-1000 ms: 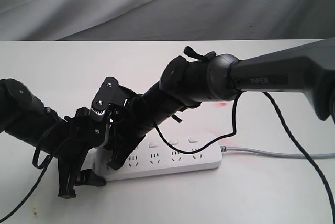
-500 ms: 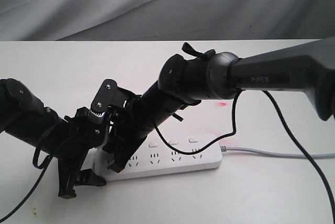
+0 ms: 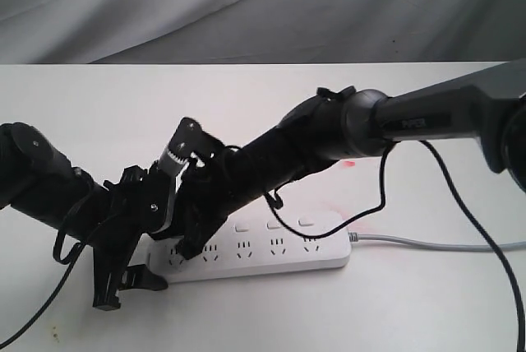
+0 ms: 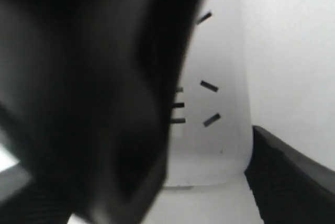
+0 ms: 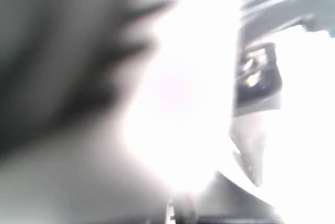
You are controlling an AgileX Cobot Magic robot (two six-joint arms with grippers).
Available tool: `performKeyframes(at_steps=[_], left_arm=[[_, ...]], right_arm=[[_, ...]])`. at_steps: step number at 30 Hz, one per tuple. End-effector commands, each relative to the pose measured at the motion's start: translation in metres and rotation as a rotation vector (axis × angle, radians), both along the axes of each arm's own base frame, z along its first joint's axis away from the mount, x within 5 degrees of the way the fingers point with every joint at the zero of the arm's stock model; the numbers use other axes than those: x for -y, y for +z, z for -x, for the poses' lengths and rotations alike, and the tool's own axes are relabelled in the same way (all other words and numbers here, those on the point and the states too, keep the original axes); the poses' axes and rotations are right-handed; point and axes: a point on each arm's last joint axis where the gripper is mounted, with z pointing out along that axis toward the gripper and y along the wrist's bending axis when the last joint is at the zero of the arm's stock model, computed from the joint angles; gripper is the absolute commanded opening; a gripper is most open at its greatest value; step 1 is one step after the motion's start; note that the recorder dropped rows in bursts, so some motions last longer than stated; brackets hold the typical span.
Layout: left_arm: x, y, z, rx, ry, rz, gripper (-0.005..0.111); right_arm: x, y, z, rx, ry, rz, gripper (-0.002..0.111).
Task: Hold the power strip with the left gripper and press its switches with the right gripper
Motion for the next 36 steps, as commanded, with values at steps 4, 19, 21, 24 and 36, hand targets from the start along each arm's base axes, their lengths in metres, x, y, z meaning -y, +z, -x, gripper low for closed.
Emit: performKeyframes(at_steps=[4,19,21,24,36], left_arm=[[0.001,0.001,-0.002,0.029,-0.016,-0.014,0.054],[0.001,0.001,-0.002,0.029,-0.016,-0.014,0.054],[0.001,0.001,-0.002,0.029,-0.016,-0.014,0.054],[0.001,0.001,-0.002,0.029,-0.012,-0.012,0.054],[0.002,0.002,-0.003,0.026,0.007,0.001,0.054]], right_arm=[[0.027,0.011,-0.020,-0.032,-0.017,-0.130,0.000],[0.002,-0.001,-0.008,0.181,0.013,0.003,0.000],[0.005,-0.005,-0.006,0.184,0.021,0.010,0.000],[0.009,-0.013,-0.002,0.199,0.009,0.015,0.000],[0.013,-0.020,0.000,0.230,-0.005,0.017,0.000]])
